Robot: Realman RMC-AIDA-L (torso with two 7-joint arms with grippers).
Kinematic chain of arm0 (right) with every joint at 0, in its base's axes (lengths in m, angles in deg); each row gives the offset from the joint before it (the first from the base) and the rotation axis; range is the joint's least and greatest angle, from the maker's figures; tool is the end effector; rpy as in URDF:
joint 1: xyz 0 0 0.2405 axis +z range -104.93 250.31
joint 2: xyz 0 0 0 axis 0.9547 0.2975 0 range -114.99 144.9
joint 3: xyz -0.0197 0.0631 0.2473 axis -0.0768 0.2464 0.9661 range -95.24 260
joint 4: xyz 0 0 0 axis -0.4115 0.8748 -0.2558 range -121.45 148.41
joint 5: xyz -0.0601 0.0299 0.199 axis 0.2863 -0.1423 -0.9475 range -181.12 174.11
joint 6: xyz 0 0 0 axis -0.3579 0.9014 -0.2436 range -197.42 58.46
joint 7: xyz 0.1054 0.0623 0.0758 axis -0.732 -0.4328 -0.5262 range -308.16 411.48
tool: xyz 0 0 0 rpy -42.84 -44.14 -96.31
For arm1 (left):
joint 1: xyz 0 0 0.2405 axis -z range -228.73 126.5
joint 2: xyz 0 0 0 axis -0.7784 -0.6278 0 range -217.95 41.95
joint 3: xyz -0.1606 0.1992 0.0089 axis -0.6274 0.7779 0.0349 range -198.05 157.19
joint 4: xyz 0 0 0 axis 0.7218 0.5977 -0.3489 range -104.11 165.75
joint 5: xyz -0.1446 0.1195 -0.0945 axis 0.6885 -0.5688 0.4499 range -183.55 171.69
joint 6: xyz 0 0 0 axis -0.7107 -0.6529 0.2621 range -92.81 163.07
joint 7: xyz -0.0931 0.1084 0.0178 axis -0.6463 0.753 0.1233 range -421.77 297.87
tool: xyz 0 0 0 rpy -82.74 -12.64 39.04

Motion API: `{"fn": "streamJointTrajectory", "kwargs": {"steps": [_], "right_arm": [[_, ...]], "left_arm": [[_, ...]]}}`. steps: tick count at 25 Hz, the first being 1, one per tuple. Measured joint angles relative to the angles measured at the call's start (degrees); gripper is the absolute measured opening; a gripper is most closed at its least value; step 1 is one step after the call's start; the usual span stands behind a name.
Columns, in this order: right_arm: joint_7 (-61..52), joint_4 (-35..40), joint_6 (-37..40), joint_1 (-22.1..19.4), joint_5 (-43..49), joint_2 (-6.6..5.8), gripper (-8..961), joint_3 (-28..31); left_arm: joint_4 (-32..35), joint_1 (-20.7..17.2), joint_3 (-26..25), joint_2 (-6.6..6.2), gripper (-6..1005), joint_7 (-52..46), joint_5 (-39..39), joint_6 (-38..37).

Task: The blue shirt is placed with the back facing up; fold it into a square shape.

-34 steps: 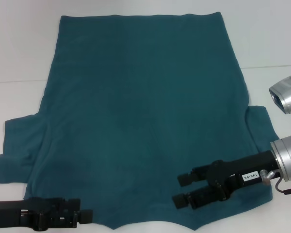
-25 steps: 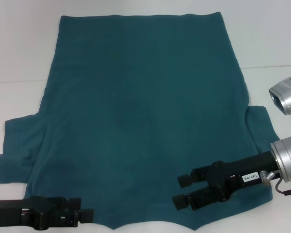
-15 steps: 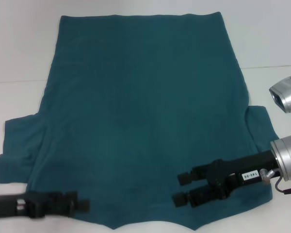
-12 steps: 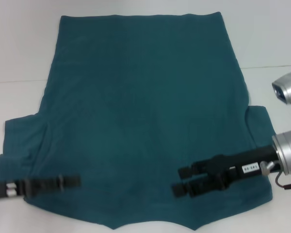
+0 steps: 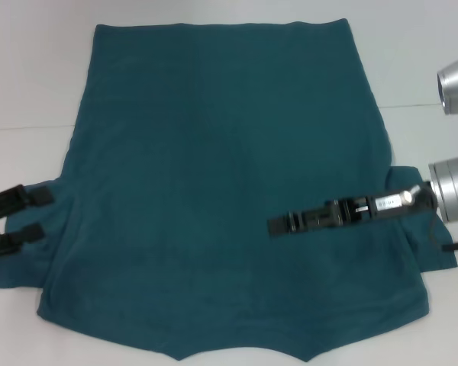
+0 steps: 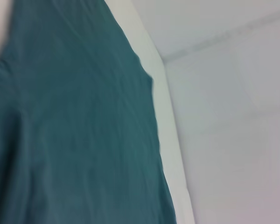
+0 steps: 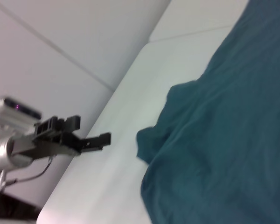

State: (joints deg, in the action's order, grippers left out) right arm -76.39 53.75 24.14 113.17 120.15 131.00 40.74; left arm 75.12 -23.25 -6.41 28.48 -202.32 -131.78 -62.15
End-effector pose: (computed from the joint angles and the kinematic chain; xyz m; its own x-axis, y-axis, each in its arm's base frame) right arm 0.2178 0.3638 0.0132 0.4510 -0.8456 -0.2858 -0.8435 -0.5084 0.1733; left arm -0.3137 0.3133 0.0783 -0.1624 0.8190 0.5504 0.9307 -0.0582 0.3612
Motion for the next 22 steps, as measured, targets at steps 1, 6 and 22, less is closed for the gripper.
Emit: {"fn": "streamJointTrajectory", "kwargs": {"steps": [1, 6, 22], "right_arm": [[-1.12, -0.02, -0.77, 0.32, 0.0, -0.19, 911, 0.05], [-6.81, -0.13, -4.46, 1.89, 0.24, -1.58, 911, -0.21], [-10.9, -5.38, -9.89, 4.9, 0.45, -4.53, 912, -0.37]], "left_arm": [[-0.01, -0.19, -0.09, -0.04, 883, -0.95, -0.07, 1.48], [-0.08, -0.81, 0.11, -0.18, 883, -3.67, -0.47, 8.82], [-2.97, 0.15, 1.72, -0.72, 884, -4.22, -4.83, 22.2]]}}
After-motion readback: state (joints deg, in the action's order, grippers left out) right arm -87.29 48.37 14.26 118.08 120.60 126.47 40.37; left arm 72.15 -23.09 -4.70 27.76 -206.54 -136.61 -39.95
